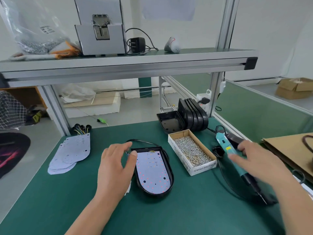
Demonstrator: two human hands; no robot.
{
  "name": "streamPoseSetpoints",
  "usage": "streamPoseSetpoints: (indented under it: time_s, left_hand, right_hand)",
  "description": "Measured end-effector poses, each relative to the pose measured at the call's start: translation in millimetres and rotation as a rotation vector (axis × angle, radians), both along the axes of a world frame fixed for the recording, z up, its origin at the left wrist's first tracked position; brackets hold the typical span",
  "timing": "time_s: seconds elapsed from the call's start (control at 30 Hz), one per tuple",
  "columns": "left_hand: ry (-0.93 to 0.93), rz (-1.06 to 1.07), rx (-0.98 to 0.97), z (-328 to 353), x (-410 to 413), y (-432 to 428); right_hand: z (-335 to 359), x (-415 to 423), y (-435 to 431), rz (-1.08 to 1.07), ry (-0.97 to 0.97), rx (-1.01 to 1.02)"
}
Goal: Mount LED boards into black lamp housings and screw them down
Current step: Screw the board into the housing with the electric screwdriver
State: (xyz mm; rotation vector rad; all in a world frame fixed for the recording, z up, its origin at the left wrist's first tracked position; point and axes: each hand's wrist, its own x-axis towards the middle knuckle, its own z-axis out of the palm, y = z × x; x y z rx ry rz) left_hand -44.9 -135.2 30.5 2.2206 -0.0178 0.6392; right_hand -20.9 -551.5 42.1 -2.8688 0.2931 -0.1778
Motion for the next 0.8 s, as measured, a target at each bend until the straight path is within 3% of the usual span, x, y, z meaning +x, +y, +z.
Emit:
streamPoseSetpoints:
  time_s: [0.07,0.23,0.3,0.43,0.5,0.63,0.8]
  left_hand:
    - [-0.037,-0.064,0.031,8.5,-5.4,-13.7]
    - [0.132,-0.37,0.243,14.9,-2.7,-68.3]
    - [0.127,-0.424,0.329,17.3,9.2,-93.6]
    - [0.152,-0.456,0.53,17.8,46.2,-140.0]
    - [0.205,-0.479,0.65,16.1,63.9,-158.0]
    - [0.325,-0.599,0.791,15.1,84.2,-179.0]
    - [0.385,-0.64,0.819,14.3,93.6,-188.0]
  right_hand:
    - [-8.3,-5.5,-2.3,0.028,0.076,0.023]
    - [-12.7,1.6,2.3,0.016,0.075,0.206]
    - [-9.9,2.3,1.6,0.013,0.023,0.432]
    - [-2.9,-3.6,6.2,0.033,-0.072,1.107]
    - [0.4,-5.5,9.8,0.053,-0.113,1.294]
    - [1.3,-4.4,12.1,0.058,-0.14,1.382]
    - [0.1,0.7,10.7,0.023,-0.148,1.507]
